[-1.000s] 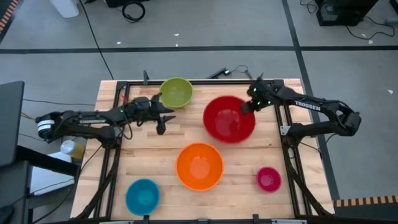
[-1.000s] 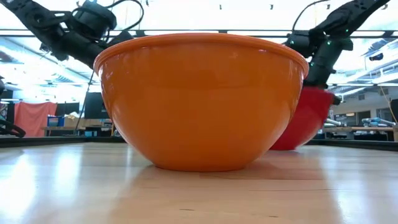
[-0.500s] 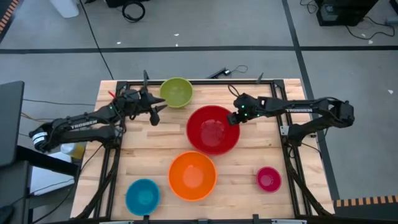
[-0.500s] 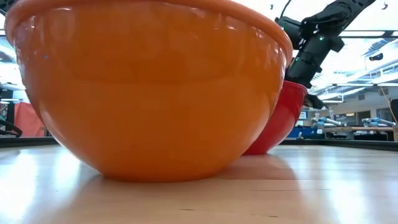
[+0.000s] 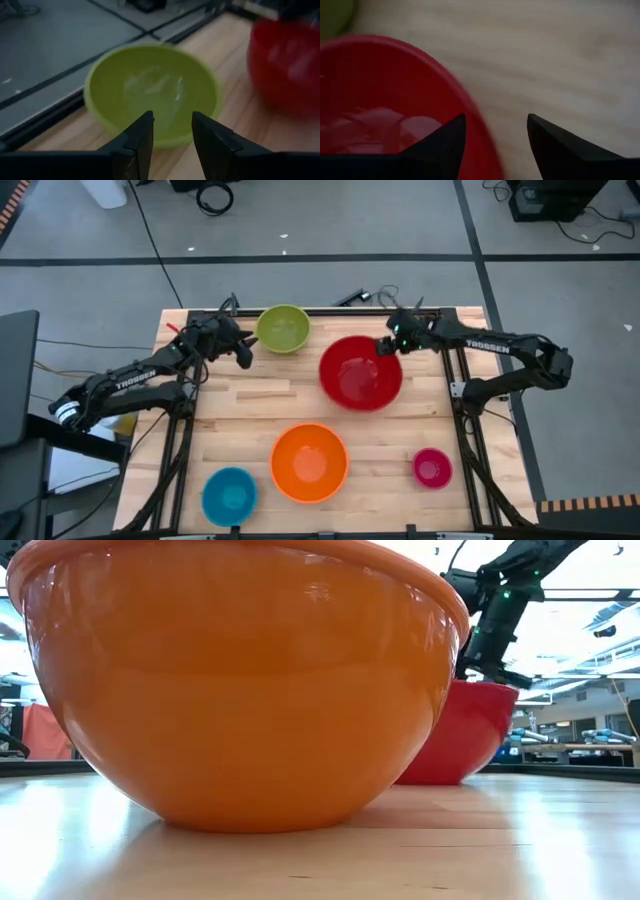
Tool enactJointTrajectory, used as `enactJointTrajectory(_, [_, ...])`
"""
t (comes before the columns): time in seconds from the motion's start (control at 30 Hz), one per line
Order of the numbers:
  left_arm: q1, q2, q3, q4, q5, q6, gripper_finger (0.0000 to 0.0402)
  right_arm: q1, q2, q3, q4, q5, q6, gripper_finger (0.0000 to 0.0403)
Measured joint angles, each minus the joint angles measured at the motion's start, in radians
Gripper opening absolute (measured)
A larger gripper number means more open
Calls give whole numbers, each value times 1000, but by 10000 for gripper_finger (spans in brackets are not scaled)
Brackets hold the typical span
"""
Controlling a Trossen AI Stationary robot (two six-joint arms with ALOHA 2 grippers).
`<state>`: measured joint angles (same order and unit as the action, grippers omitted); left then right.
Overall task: Nest bowls inside each other
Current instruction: Move the red bowl to the center of the table
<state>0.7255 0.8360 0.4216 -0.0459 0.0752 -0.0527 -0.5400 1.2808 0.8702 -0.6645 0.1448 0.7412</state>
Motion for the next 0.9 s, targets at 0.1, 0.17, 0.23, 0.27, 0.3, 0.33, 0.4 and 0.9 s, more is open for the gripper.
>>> enactJointTrajectory(0.1, [4, 11, -12, -16, -1, 95, 140, -21, 2, 29, 49, -17, -112, 217])
enactJointTrajectory(0.17, [4, 16, -27, 7, 1, 130, 140, -21, 10, 29, 91, -59, -152, 217])
enactJointTrajectory(0.23, [4, 16, -29, 72, 1, 97, 140, -15, 17, 29, 88, -64, -162, 217])
enactJointTrajectory(0.27, [2, 15, -28, 102, 2, 61, 140, -10, 18, 29, 77, -67, -162, 217])
enactJointTrajectory(0.3, [0, 12, -28, 119, 8, 31, 140, -5, 19, 29, 57, -75, -165, 216])
enactJointTrajectory(0.33, [-1, 8, -28, 126, 20, 14, 140, 5, 17, 29, 44, -80, -173, 216])
enactJointTrajectory(0.4, [-5, -1, -28, 125, 40, -10, 140, 30, 17, 29, 47, -79, -195, 216])
enactJointTrajectory(0.9, [-113, 1, -29, 107, 47, -110, 140, 190, 358, 29, 396, -176, -275, 210])
